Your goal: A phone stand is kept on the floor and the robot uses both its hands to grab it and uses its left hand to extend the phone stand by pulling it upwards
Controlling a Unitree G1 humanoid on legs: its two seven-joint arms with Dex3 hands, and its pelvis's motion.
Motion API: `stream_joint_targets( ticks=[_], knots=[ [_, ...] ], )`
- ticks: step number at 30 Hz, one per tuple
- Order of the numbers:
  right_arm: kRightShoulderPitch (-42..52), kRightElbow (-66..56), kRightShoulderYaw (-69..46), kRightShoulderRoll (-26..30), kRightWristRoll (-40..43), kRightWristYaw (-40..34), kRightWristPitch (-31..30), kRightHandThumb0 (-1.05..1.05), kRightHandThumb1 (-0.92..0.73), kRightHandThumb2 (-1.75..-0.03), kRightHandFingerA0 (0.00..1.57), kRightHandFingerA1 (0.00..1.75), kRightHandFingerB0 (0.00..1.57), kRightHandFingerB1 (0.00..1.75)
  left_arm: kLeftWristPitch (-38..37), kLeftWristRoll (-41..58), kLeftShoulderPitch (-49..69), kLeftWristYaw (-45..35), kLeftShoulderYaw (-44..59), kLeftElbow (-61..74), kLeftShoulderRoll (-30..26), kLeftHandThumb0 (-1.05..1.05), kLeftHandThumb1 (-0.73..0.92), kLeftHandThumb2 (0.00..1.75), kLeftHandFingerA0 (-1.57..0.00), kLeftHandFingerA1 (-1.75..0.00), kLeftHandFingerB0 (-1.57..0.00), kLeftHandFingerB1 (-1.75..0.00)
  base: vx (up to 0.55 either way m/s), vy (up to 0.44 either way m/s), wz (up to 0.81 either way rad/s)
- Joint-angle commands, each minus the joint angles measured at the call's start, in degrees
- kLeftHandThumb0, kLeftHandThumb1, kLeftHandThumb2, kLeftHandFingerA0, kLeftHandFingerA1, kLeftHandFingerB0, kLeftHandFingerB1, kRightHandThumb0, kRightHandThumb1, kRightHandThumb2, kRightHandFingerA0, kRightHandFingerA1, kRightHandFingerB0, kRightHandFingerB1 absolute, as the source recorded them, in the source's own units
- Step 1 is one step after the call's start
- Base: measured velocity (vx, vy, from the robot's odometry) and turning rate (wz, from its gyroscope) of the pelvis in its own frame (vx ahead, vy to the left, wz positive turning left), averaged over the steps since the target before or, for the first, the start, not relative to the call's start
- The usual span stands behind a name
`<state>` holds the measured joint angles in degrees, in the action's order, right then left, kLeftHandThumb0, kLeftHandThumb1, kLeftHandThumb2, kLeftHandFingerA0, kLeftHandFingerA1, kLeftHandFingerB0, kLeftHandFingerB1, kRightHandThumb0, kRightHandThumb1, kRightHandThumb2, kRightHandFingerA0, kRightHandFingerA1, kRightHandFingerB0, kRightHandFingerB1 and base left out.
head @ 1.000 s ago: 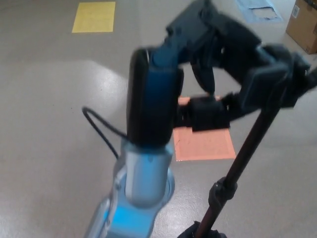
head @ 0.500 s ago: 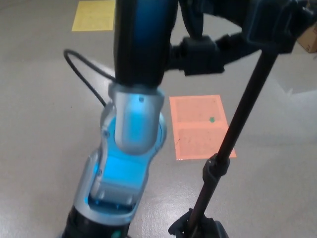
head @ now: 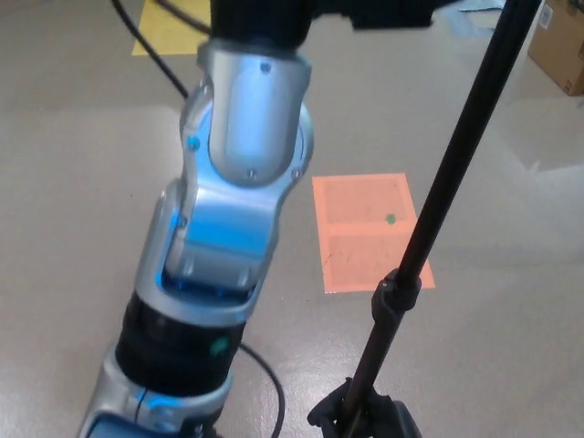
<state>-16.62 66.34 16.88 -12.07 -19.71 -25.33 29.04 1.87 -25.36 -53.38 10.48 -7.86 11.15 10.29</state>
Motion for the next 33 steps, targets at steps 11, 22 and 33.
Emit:
stream_joint_targets(
  ticks=[11, 22, 33],
  knots=[
    [4.5, 2.5, -1.4, -2.0, 1.4, 0.5, -4.3, -0.15, -0.75, -0.88, 1.32, 1.75, 1.31, 1.75, 0.2, 4.0, -0.3, 3.1, 4.7, 12.2, 3.0, -0.21, 0.64, 0.58, -0.95, -1.75, -0.72, -1.75, 0.0, 0.0, 0.0],
    [5.0, 1.6, -2.5, -1.8, 1.6, 0.5, -4.0, -0.17, -0.76, -0.92, 1.35, 1.75, 1.35, 1.75, -11.3, 4.9, 44.1, 7.0, -6.3, 16.3, 2.6, -0.14, 0.67, 0.57, -0.9, -1.75, -0.69, -1.75, 0.0, 0.0, 0.0],
    [4.1, 0.3, -1.7, -1.0, 0.5, 0.2, -4.9, -0.18, -0.78, -0.9, 1.33, 1.75, 1.29, 1.75, -23.8, 6.7, 66.8, 10.4, -6.5, 7.5, 0.3, -0.24, 0.47, 0.83, -1.22, -1.43, -0.96, -1.29, 0.0, 0.0, 0.0]
  ],
)
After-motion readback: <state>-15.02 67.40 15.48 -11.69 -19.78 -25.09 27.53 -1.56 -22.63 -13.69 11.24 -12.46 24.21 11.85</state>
